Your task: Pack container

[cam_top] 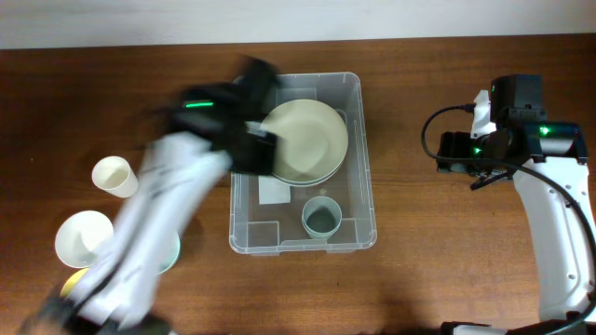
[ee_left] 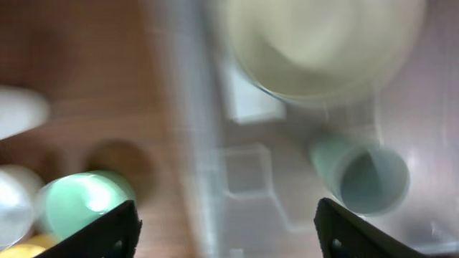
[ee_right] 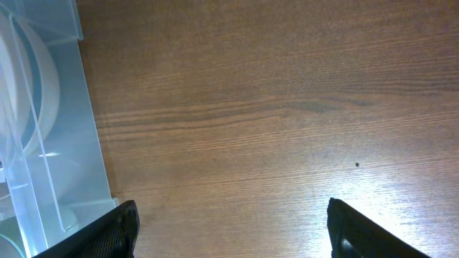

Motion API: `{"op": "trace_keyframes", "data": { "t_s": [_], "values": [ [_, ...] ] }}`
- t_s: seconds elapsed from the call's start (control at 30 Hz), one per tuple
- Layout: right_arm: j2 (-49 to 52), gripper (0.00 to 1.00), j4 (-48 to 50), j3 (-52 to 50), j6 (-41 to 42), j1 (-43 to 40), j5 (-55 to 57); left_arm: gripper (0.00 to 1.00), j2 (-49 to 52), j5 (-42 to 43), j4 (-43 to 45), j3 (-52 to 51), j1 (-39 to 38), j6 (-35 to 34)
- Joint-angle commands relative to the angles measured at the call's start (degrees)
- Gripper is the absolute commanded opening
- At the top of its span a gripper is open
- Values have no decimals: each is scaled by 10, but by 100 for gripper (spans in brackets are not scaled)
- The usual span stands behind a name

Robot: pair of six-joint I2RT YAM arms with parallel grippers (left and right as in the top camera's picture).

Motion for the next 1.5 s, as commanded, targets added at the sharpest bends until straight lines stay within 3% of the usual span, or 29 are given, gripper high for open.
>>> {"op": "trace_keyframes", "data": {
  "t_s": [0.0,0.13,0.3,0.47,0.77,0.83,0.93,1.07,1.17,1.33,1.47],
  "values": [
    [-2,79,0,-1,4,2,7,86,-92,-46,-5,8,119,-23],
    [-2,79,0,-1,4,2,7,95,-87,-20,23,-37,283,52],
    [-2,79,0,-1,4,2,7,96,2,26,88,-100,384,71],
    [-2,79,0,-1,4,2,7,95,120,34,128,-101,413,97],
    [-2,79,2,-1,4,2,7,94,235,36,190,-101,412,110],
    [-2,80,2,-1,4,2,7,89,250,36,195,-101,412,110],
    [-2,80,2,-1,4,2,7,69,271,36,206,-101,412,110],
    [-2,80,2,-1,4,2,10,25,275,36,207,-101,412,110],
    [-2,80,2,-1,4,2,10,1,274,36,206,-100,412,110],
    [-2,80,2,-1,4,2,10,1,266,36,196,-84,406,110],
    [-2,80,2,-1,4,2,10,1,198,69,163,-33,361,110]
  ]
}}
